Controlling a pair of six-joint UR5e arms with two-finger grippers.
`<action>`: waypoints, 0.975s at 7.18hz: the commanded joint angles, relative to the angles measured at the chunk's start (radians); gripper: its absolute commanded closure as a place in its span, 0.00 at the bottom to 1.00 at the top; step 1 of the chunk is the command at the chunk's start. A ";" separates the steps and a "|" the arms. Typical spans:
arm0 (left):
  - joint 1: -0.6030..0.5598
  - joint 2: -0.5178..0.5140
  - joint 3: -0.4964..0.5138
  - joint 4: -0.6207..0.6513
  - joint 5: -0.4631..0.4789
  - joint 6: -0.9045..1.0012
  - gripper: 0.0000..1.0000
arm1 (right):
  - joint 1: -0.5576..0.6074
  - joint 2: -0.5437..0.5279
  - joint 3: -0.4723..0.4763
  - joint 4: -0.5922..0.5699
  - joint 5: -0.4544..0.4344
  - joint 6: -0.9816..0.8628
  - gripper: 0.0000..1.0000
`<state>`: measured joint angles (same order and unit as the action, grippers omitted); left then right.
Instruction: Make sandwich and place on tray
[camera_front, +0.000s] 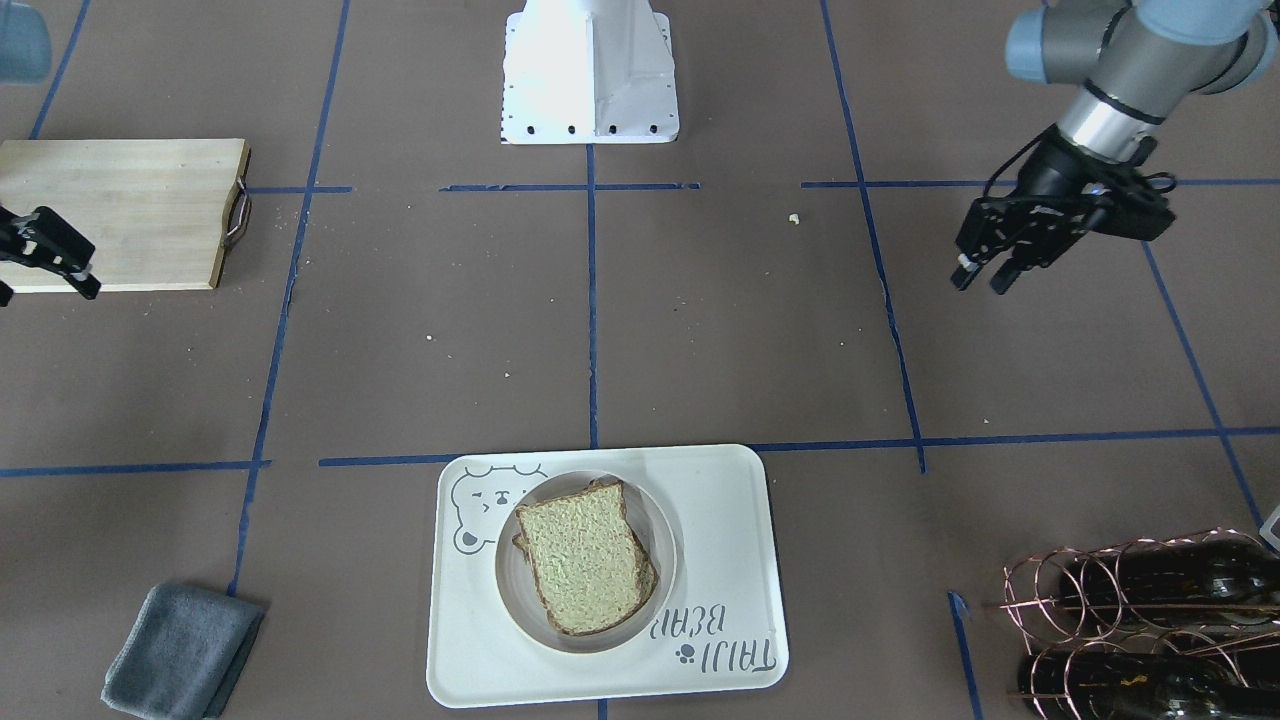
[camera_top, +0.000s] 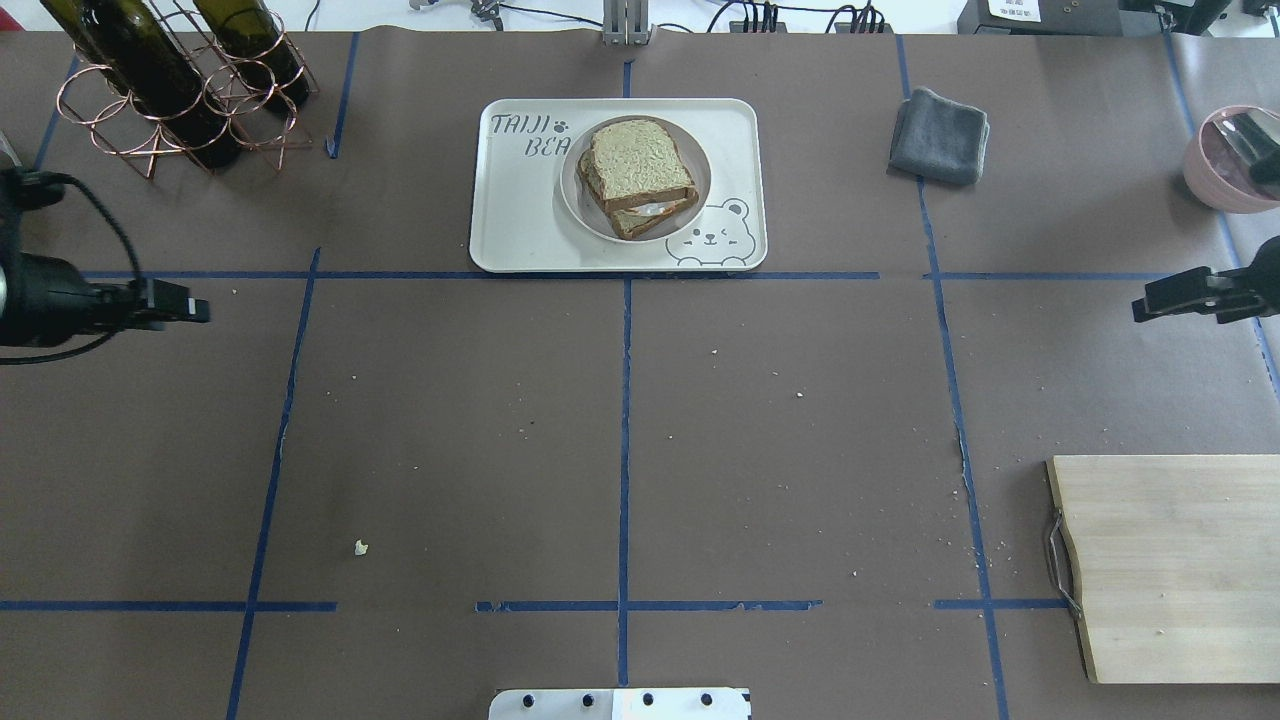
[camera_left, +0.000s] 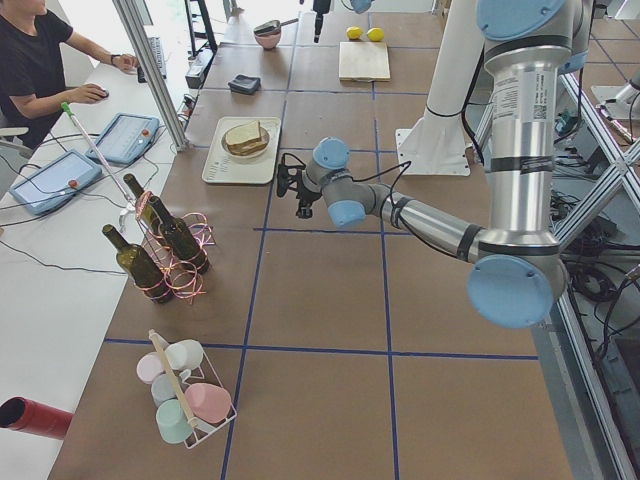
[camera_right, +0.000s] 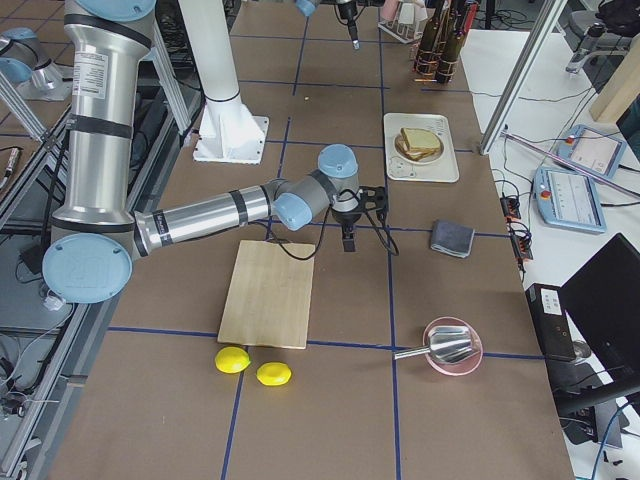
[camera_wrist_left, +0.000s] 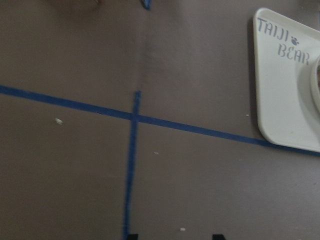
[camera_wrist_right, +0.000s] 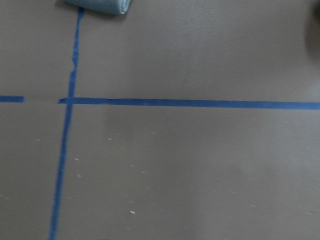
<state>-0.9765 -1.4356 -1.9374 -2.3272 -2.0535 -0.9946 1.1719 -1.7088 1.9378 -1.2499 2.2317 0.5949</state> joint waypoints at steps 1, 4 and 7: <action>-0.253 0.112 0.070 0.009 -0.135 0.630 0.00 | 0.209 -0.017 -0.017 -0.260 0.139 -0.422 0.00; -0.541 0.002 0.146 0.458 -0.200 1.134 0.00 | 0.270 -0.009 -0.025 -0.395 0.143 -0.595 0.00; -0.571 -0.057 0.115 0.925 -0.203 1.254 0.00 | 0.269 -0.006 -0.031 -0.388 0.141 -0.584 0.00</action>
<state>-1.5396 -1.4895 -1.8132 -1.5203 -2.2543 0.2337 1.4406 -1.7148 1.9108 -1.6384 2.3742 0.0097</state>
